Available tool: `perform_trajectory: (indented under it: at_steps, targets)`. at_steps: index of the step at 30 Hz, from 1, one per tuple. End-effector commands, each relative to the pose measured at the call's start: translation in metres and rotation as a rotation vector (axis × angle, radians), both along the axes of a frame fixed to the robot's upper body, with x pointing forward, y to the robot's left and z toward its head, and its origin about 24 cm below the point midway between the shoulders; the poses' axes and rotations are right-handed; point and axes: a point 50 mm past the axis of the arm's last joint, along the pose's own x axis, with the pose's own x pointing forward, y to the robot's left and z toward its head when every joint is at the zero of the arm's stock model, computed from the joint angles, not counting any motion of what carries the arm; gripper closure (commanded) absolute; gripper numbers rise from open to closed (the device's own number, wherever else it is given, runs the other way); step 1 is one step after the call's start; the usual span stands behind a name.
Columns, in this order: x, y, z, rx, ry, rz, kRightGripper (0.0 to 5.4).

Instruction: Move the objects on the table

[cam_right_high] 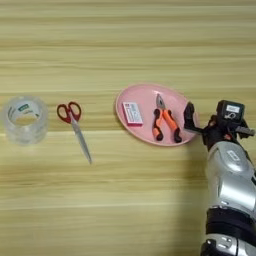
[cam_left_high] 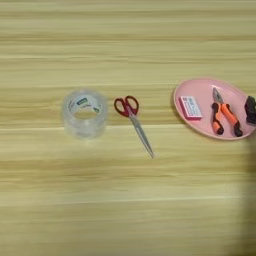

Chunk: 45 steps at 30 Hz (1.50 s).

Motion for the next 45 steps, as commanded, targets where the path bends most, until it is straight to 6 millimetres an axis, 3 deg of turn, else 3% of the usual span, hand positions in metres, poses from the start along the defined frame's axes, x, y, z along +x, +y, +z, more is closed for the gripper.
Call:
perform_trajectory:
  at_steps: [1, 14, 25, 45]
  targets:
    - [0.016, -0.013, 0.030, 0.001, -0.092, 0.004, 0.05]
    - [0.020, -0.012, 0.017, 0.137, -0.057, 0.052, 0.05]
    - [0.019, 0.009, 0.008, 0.301, 0.023, 0.205, 0.05]
    - [0.016, 0.014, 0.000, 0.368, 0.088, 0.215, 2.14]
